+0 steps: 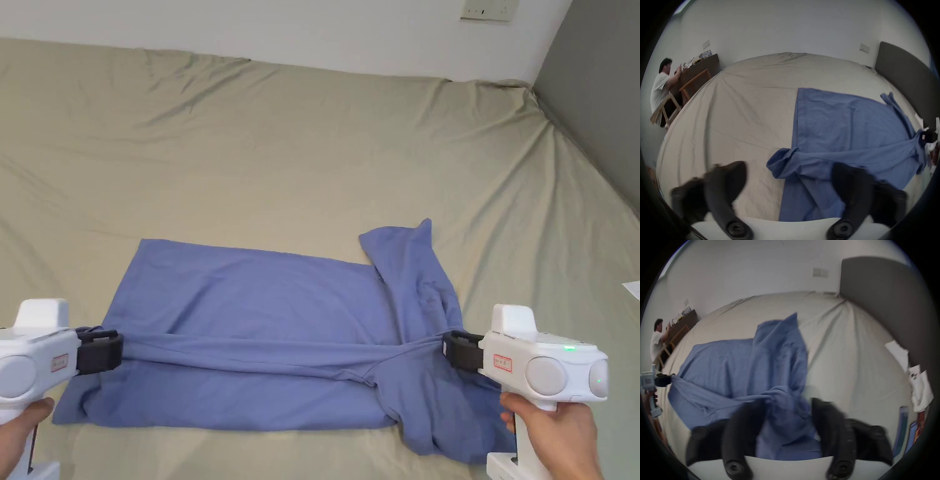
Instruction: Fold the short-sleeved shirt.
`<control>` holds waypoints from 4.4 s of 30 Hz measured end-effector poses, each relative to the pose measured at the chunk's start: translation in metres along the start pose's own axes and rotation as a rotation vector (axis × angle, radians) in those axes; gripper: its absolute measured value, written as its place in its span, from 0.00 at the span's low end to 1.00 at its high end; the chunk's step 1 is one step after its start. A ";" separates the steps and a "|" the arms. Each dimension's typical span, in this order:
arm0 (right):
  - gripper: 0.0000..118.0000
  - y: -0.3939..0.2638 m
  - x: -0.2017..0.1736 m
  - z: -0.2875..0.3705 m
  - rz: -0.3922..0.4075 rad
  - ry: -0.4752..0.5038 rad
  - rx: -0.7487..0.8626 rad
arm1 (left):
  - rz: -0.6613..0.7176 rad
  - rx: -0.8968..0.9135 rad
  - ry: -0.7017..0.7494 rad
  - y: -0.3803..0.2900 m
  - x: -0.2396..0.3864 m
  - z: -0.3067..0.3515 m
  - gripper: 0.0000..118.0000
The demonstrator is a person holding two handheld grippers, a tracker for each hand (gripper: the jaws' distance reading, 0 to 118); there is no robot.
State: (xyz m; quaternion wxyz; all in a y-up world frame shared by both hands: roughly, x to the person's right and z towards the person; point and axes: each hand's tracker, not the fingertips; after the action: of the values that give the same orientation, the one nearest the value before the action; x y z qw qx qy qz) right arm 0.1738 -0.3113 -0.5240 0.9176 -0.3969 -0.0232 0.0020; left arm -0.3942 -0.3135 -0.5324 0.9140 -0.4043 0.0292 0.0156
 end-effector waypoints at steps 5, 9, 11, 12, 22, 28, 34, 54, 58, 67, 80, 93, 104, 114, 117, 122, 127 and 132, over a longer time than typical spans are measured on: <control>0.87 -0.025 0.024 0.079 -0.167 0.149 0.228 | 0.097 0.243 -0.154 -0.016 -0.013 0.085 0.99; 0.86 -0.074 0.023 0.123 -0.157 0.088 0.183 | 0.117 0.302 -0.211 -0.057 -0.014 0.150 0.98; 0.67 -0.106 0.019 0.146 -0.198 0.123 0.171 | 0.154 0.330 -0.280 -0.081 -0.016 0.176 0.79; 0.34 -0.124 0.015 0.160 -0.230 0.163 0.187 | 0.173 0.342 -0.301 -0.094 -0.014 0.192 0.51; 0.00 -0.196 -0.056 0.271 -0.046 0.061 0.272 | 0.071 0.304 -0.169 -0.169 0.006 0.252 0.00; 0.00 -0.189 -0.053 0.277 -0.084 0.050 0.297 | 0.075 0.313 -0.157 -0.177 0.004 0.262 0.00; 0.02 -0.168 -0.046 0.263 -0.034 0.030 0.296 | 0.052 0.338 -0.142 -0.177 0.002 0.265 0.00; 0.07 -0.079 0.020 0.013 -0.287 0.155 -0.156 | 0.104 0.280 -0.140 -0.170 -0.003 0.243 0.00; 0.02 -0.078 0.011 0.006 -0.267 0.118 -0.173 | 0.130 0.256 -0.167 -0.159 -0.008 0.226 0.00; 0.01 -0.076 0.017 0.014 -0.322 0.139 -0.161 | 0.277 0.089 -0.214 -0.071 -0.032 0.117 0.86; 0.01 -0.073 0.011 0.015 -0.276 0.127 -0.169 | 0.172 -0.194 -0.079 -0.043 -0.015 0.000 0.20; 0.01 -0.065 0.017 0.067 -0.279 0.155 -0.078 | 0.282 -0.132 -0.230 -0.029 -0.023 0.059 0.05; 0.01 -0.087 0.029 0.147 -0.295 0.214 -0.026 | 0.304 -0.076 -0.324 -0.066 -0.032 0.155 0.05; 0.01 -0.101 0.016 0.171 -0.320 0.288 -0.025 | 0.329 -0.077 -0.325 -0.105 -0.038 0.191 0.05; 0.01 -0.097 0.013 0.177 -0.317 0.277 -0.023 | 0.350 -0.073 -0.334 -0.109 -0.039 0.197 0.05; 0.01 -0.115 0.013 0.201 -0.351 0.308 -0.004 | 0.371 -0.044 -0.344 -0.122 -0.042 0.220 0.05; 0.01 -0.138 0.013 0.231 -0.354 0.309 0.009 | 0.325 -0.033 -0.339 -0.140 -0.037 0.248 0.05; 0.01 -0.160 0.012 0.258 -0.377 0.321 0.017 | 0.365 -0.022 -0.320 -0.165 -0.043 0.274 0.05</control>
State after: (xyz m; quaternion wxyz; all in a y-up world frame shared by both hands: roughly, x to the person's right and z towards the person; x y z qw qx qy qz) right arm 0.1720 -0.2332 -0.2303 0.8969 -0.3732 0.0494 -0.2323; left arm -0.4173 -0.2226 -0.2238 0.8846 -0.3946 -0.0437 0.2447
